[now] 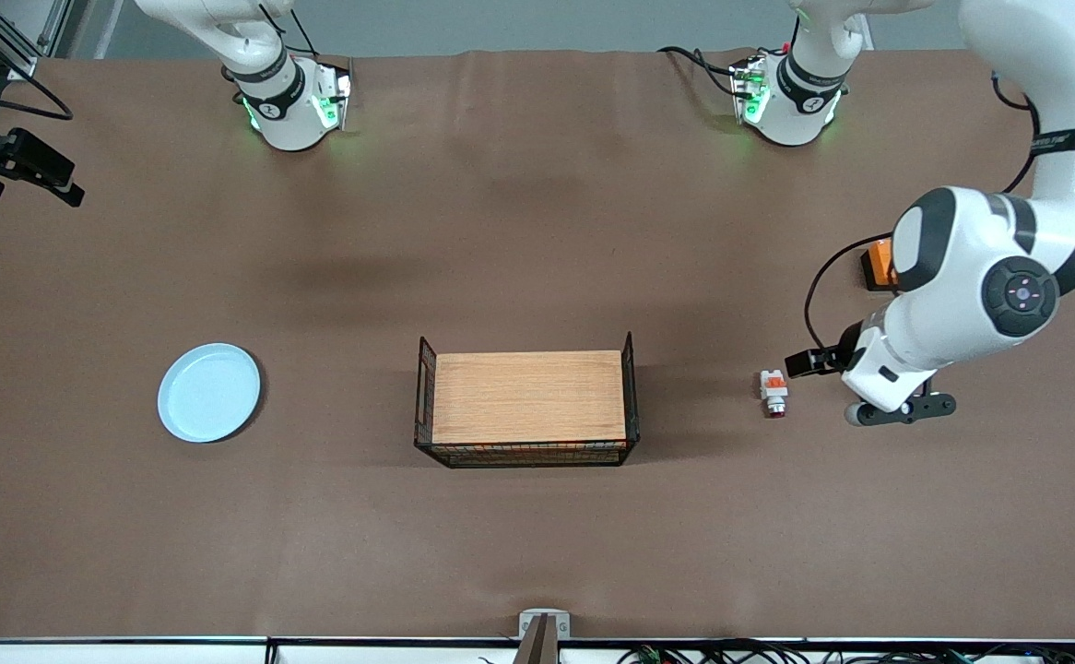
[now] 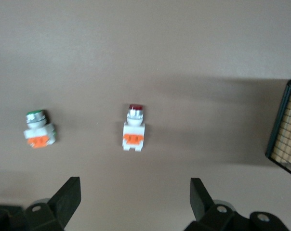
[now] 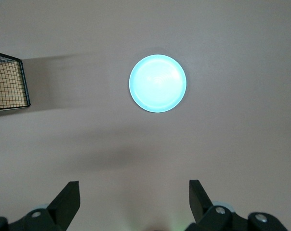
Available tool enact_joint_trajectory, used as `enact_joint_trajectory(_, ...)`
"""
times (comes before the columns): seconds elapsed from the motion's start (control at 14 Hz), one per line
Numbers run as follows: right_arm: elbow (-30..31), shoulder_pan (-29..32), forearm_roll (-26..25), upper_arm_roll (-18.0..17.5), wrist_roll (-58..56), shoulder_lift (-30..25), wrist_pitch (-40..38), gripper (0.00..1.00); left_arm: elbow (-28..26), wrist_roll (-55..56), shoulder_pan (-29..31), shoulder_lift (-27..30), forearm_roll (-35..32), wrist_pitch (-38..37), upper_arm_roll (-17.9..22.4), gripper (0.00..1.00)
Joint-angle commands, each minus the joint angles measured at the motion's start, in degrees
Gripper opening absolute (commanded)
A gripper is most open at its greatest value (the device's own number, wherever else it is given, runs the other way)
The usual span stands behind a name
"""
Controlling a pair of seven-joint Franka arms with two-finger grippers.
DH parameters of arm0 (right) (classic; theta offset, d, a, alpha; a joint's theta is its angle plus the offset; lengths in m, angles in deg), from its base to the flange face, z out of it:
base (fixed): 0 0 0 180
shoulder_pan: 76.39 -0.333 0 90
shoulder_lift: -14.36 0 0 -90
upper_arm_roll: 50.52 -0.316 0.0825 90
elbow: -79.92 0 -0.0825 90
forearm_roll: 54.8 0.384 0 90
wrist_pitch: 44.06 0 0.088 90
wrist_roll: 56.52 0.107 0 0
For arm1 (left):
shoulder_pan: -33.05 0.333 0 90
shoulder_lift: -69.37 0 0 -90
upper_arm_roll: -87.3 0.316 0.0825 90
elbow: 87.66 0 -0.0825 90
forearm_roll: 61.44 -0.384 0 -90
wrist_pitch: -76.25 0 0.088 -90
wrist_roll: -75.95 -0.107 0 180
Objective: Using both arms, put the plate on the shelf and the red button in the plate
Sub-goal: 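Grasp the red-capped push button with the left gripper and lift it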
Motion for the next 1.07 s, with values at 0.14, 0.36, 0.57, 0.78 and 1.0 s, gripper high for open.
enact_joint_trajectory(0.14, 0.91, -0.31, 0.24, 0.15, -0.57, -1.50, -0.85, 1.00, -7.59, -0.01, -0.22, -1.98, -2.21, 13.33, 0.01, 1.00)
enact_joint_trajectory(0.36, 0.92, -0.31, 0.24, 0.15, -0.57, -1.50, -1.29, 1.00, -8.12, -0.01, -0.39, -5.84, -5.19, 17.38, 0.01, 1.00)
enact_joint_trajectory(0.57, 0.91, -0.31, 0.24, 0.15, -0.57, -1.50, -1.20, 1.00, -8.65, 0.52, -0.48, -8.92, -5.81, 20.54, 0.10, 1.00)
enact_joint_trajectory(0.78, 0.91, -0.39, 0.24, 0.15, -0.66, -1.50, -0.85, 1.00, -9.70, 0.52, -0.65, -10.33, -7.03, 22.39, 0.10, 1.00)
enact_joint_trajectory(1.0, 0.91, -0.22, 0.24, 0.33, -3.73, -1.41, -0.68, 1.00, -9.71, 0.61, -0.66, -12.18, -8.27, 24.15, 0.10, 1.00)
